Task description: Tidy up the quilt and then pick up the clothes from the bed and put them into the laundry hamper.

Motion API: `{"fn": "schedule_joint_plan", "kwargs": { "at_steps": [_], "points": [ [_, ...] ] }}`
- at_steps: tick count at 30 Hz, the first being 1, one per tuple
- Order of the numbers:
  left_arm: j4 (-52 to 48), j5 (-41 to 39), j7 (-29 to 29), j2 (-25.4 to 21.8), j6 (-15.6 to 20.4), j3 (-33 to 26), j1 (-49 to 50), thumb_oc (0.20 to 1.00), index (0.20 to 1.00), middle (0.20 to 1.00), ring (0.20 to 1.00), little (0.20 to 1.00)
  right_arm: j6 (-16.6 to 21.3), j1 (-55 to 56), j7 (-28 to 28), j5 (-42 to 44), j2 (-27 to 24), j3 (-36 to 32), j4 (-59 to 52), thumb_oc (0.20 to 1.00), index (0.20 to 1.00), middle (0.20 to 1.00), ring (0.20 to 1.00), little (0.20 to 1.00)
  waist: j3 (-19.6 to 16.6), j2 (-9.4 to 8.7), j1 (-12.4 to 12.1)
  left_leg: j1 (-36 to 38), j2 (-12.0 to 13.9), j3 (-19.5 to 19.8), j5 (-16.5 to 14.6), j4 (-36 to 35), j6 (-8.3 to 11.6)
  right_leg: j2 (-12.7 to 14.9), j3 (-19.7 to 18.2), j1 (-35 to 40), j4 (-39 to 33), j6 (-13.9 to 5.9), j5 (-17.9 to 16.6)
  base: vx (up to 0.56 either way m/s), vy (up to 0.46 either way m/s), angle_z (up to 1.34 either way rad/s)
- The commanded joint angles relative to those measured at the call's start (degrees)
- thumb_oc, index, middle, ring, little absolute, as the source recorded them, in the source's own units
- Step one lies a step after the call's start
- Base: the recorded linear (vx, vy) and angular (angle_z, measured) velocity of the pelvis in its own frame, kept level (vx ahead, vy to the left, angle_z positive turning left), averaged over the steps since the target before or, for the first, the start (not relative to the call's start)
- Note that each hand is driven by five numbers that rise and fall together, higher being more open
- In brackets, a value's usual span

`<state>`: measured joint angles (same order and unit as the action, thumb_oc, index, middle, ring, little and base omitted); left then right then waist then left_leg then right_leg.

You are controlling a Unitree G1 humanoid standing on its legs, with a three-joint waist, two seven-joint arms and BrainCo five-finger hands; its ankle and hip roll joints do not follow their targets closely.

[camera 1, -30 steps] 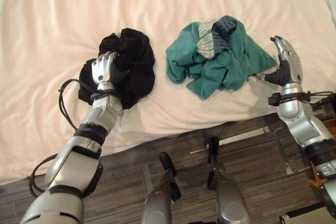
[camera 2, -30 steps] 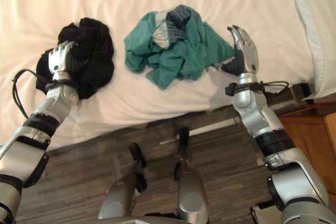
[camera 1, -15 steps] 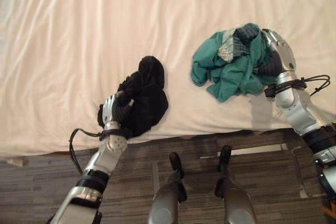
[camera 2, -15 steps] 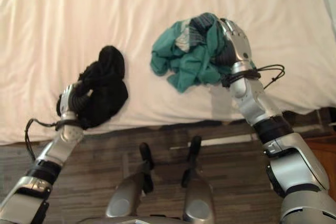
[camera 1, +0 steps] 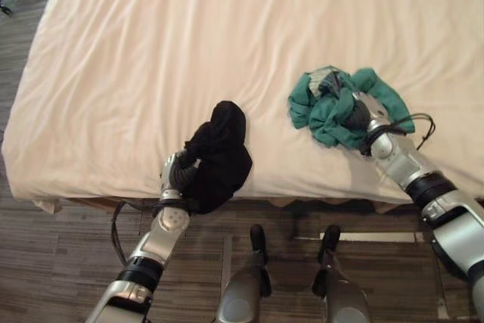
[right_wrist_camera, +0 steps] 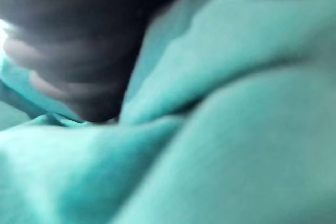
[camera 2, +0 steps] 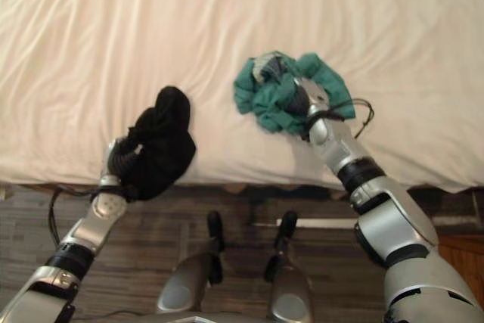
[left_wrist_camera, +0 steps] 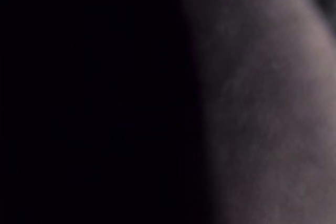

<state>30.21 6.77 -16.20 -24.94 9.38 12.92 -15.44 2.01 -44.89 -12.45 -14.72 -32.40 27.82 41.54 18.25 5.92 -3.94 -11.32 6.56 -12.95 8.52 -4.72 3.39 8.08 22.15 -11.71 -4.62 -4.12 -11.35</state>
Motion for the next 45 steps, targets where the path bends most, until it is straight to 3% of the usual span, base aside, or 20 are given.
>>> {"fn": "schedule_joint_plan", "kwargs": {
  "at_steps": [1, 8, 9, 11, 16, 18, 19, 21, 25, 28, 32, 33, 34, 35, 36, 38, 39, 40, 43, 45],
  "points": [
    [3.67, -0.65, 1.98, -3.37, -2.11, -1.24, 5.12, 0.2, 0.2, 0.2, 0.2, 0.2, 2.27, 18.29, 3.23, 10.07, 6.24, -3.7, -5.92, 0.2, 0.2, 0.2, 0.2, 0.2, -0.95, -8.16, 0.11, 2.25, 0.68, -2.44, -4.4, -0.28, 3.25, 6.65, -3.15, 3.49, 0.51, -8.68, 3.12, 0.05, 0.101, 0.1],
    [0.48, -4.11, 5.03, -2.01, -3.05, -10.66, 15.98, 0.2, 0.2, 0.2, 0.2, 0.2, 4.28, 47.49, 6.73, 15.84, 7.14, -22.02, -21.81, 0.2, 0.2, 0.2, 0.2, 0.2, -3.72, -10.26, 5.12, 9.23, -0.01, -3.99, -6.81, -0.28, 1.61, 6.25, -5.72, 6.56, 6.64, -8.71, 6.56, 0.05, 0.084, -0.06],
    [0.48, -5.25, 4.63, -1.44, -3.31, -11.71, 16.79, 0.2, 0.2, 0.2, 0.2, 0.2, 4.39, 51.01, 6.9, 16.09, 7.69, -24.75, -22.67, 0.2, 0.2, 0.2, 0.2, 0.2, -4.49, -10.44, 6.34, 10.05, 0.15, -3.81, -7.02, -0.28, 1.58, 5.14, -7.59, 6.97, 7.8, -8.66, 7.21, 0.03, -0.034, -0.06],
    [-0.7, -9.91, 3.93, 0.6, -2.46, -13.24, 17.84, 0.2, 0.2, 0.2, 0.2, 0.2, 4.48, 54.69, 7.02, 15.85, 9.51, -26.19, -23.0, 0.2, 0.2, 0.2, 0.2, 0.2, -5.55, -10.56, 8.42, 10.54, 0.17, -1.9, -7.07, -0.28, 1.1, -0.06, -17.08, 6.23, 9.61, -7.74, 10.49, 0.03, -0.024, -0.02],
    [-3.06, -15.44, 1.76, 5.53, -0.34, -15.67, 22.04, 0.2, 0.2, 0.2, 0.2, 0.2, 4.79, 52.23, 5.38, 12.66, 11.3, -21.4, -19.8, 0.2, 0.2, 0.2, 0.2, 0.2, -6.87, -9.93, 5.39, 11.93, -1.48, 1.87, -7.17, -0.28, -0.08, -1.89, -18.46, 10.45, 5.3, -5.57, 11.5, 0.02, -0.058, 0.15],
    [-2.58, -17.36, 1.33, 7.5, 0.95, -14.33, 21.85, 0.2, 0.2, 0.2, 0.2, 0.2, 5.27, 48.67, 4.9, 10.48, 11.37, -16.78, -18.79, 0.2, 0.2, 0.2, 0.2, 0.2, -6.0, -8.78, 1.85, 10.06, -1.78, 4.23, -5.65, -0.28, 0.95, -1.17, -13.49, 12.45, 2.5, -5.51, 11.7, -0.09, -0.103, 0.25],
    [-2.58, -17.35, 1.33, 7.5, 0.94, -14.35, 21.82, 0.2, 0.2, 0.2, 0.2, 0.2, 5.29, 48.61, 4.89, 10.48, 11.37, -16.77, -18.75, 0.2, 0.2, 0.2, 0.2, 0.2, -6.11, -8.77, 1.97, 9.82, -1.77, 4.35, -5.5, -0.28, 0.96, -1.19, -13.38, 12.3, 2.41, -5.48, 11.57, -0.15, -0.088, 1.02],
    [-2.23, -16.74, 0.91, 8.02, 1.36, -11.95, 19.99, 0.2, 0.2, 0.2, 0.2, 0.2, 5.37, 46.2, 3.95, 10.32, 11.14, -15.3, -18.19, 0.2, 0.2, 0.2, 0.2, 0.2, -5.57, -7.86, 0.15, 6.86, -0.72, 2.7, -4.1, 0.3, 2.3, 1.08, -5.72, 13.33, 1.34, -5.95, 11.76, -0.14, -0.022, 1.67],
    [-2.69, -17.79, 0.27, 8.44, 1.69, -10.57, 18.71, 0.2, 0.2, 0.2, 0.2, 0.2, 5.33, 43.08, 2.32, 11.93, 11.38, -14.59, -19.26, 0.2, 0.2, 0.2, 0.2, 0.2, -6.27, -7.15, 0.27, 7.07, 5.2, -15.13, -4.36, 3.19, 3.09, 4.28, 6.66, 16.19, 0.72, -6.59, 11.57, -0.08, 0.044, 2.33],
    [-3.52, -19.69, 0.71, 8.79, 1.93, -10.83, 19.24, 0.2, 0.2, 0.2, 0.2, 0.2, 5.15, 43.73, 1.07, 13.3, 12.48, -16.09, -19.62, 0.2, 0.2, 0.2, 0.2, 0.2, -7.82, -6.23, -0.11, 8.65, 8.31, -23.71, -2.92, 3.93, 3.58, 5.87, 15.7, 19.21, 2.07, -5.95, 11.42, 0.0, 0.158, 2.29],
    [-3.82, -19.65, 2.35, 9.02, 0.99, -11.43, 22.08, 0.2, 0.2, 0.2, 0.2, 0.2, 4.35, 47.75, 1.12, 13.83, 14.86, -19.25, -19.34, 0.2, 0.2, 0.2, 0.2, 0.2, -9.4, -7.07, -2.87, 9.09, 2.43, -18.1, -4.97, 2.48, 0.41, 11.44, 22.54, 21.74, 13.76, -6.97, 11.43, 0.23, 0.291, 2.23],
    [-3.71, -19.04, 2.59, 8.93, 0.32, -10.84, 22.15, 0.2, 0.2, 0.2, 0.2, 0.2, 3.75, 49.5, 1.02, 14.07, 16.26, -20.49, -18.8, 0.2, 0.2, 0.2, 0.2, 0.2, -8.74, -7.55, -2.59, 10.43, -0.59, -14.88, -6.81, 0.83, -1.65, 15.37, 21.4, 20.98, 23.64, -8.21, 8.17, 0.27, 0.286, 1.66],
    [-3.72, -19.04, 2.59, 8.91, 0.3, -10.81, 22.14, 0.2, 0.2, 0.2, 0.2, 0.2, 3.7, 49.55, 1.03, 14.05, 16.28, -20.53, -18.88, 0.2, 0.2, 0.2, 0.2, 0.2, -8.73, -7.74, -2.43, 10.41, -0.94, -14.77, -6.81, 0.75, -1.84, 15.85, 21.54, 20.92, 24.11, -8.32, 8.34, 0.27, 0.289, 2.21],
    [-2.44, -19.15, 2.17, 8.83, 0.16, -9.16, 20.82, 0.2, 0.2, 0.2, 0.2, 0.2, 3.42, 50.56, 0.78, 15.66, 17.07, -21.29, -18.62, 0.2, 0.2, 0.2, 0.2, 0.2, -7.36, -7.74, 0.53, 11.37, -1.56, -10.67, -7.54, 0.09, -2.09, 11.88, 9.12, 13.9, 28.71, -6.7, 11.48, 0.08, 0.101, 2.24],
    [-2.39, -19.16, 2.17, 8.86, 0.18, -9.15, 20.76, 0.2, 0.2, 0.2, 0.2, 0.2, 3.39, 50.54, 0.78, 15.67, 17.04, -21.32, -18.65, 0.2, 0.2, 0.2, 0.2, 0.2, -7.49, -7.71, 0.29, 11.2, -1.45, -10.9, -7.48, 0.09, -2.04, 11.83, 8.88, 13.5, 28.88, -6.53, 11.59, 0.13, 0.126, 2.73],
    [-0.61, -19.59, 2.25, 9.5, 0.35, -7.83, 18.65, 0.2, 0.2, 0.2, 0.2, 0.2, 3.4, 50.89, 0.3, 17.48, 17.33, -21.84, -17.54, 0.2, 0.2, 0.2, 0.2, 0.2, -6.36, -7.16, 1.83, 11.74, -2.39, -6.27, -7.35, -0.22, -1.38, 5.69, -0.85, 9.28, 24.87, -6.72, 15.93, 0.13, 0.009, 1.43],
    [0.9, -18.16, 2.4, 9.77, 0.64, -5.73, 17.08, 0.2, 0.2, 0.2, 0.2, 0.2, 3.68, 51.64, -0.18, 18.14, 16.82, -22.57, -16.89, 0.2, 0.2, 0.2, 0.2, 0.2, -5.59, -6.23, 3.09, 11.25, -2.95, -2.28, -6.87, -0.28, -1.33, 2.15, -5.25, 7.4, 18.04, -5.01, 15.74, 0.1, -0.044, 0.84],
    [0.91, -18.15, 2.39, 9.78, 0.64, -5.72, 17.08, 0.2, 0.2, 0.2, 0.2, 0.2, 3.68, 51.65, -0.18, 18.14, 16.81, -22.57, -16.9, 0.2, 0.2, 0.2, 0.2, 0.2, -5.57, -6.19, 3.13, 11.28, -2.92, -2.23, -6.88, -0.28, -1.32, 2.11, -5.19, 7.5, 17.94, -5.0, 15.71, 0.11, -0.087, 1.56],
    [3.8, -16.11, 2.08, 9.72, 0.33, -2.89, 13.65, 0.2, 0.2, 0.2, 0.2, 0.2, 3.91, 51.03, -1.89, 19.41, 16.3, -23.48, -14.61, 0.2, 0.2, 0.2, 0.2, 0.2, -5.7, -6.83, 4.96, 11.86, -5.76, 3.14, -7.89, -0.28, -1.48, -0.75, -14.21, 7.48, 8.38, -5.67, 12.65, 0.19, -0.07, 1.79],
    [4.08, -15.88, 1.84, 10.84, 0.39, -3.5, 13.64, 0.2, 0.2, 0.2, 0.2, 0.2, 3.96, 50.9, -1.5, 18.84, 16.12, -23.1, -14.52, 0.2, 0.2, 0.2, 0.2, 0.2, -6.13, -6.89, 4.45, 12.72, -6.28, 3.65, -8.31, -0.28, -1.68, 0.09, -13.5, 7.92, 8.82, -6.06, 11.07, 0.13, -0.033, 1.99]
  ]
}}
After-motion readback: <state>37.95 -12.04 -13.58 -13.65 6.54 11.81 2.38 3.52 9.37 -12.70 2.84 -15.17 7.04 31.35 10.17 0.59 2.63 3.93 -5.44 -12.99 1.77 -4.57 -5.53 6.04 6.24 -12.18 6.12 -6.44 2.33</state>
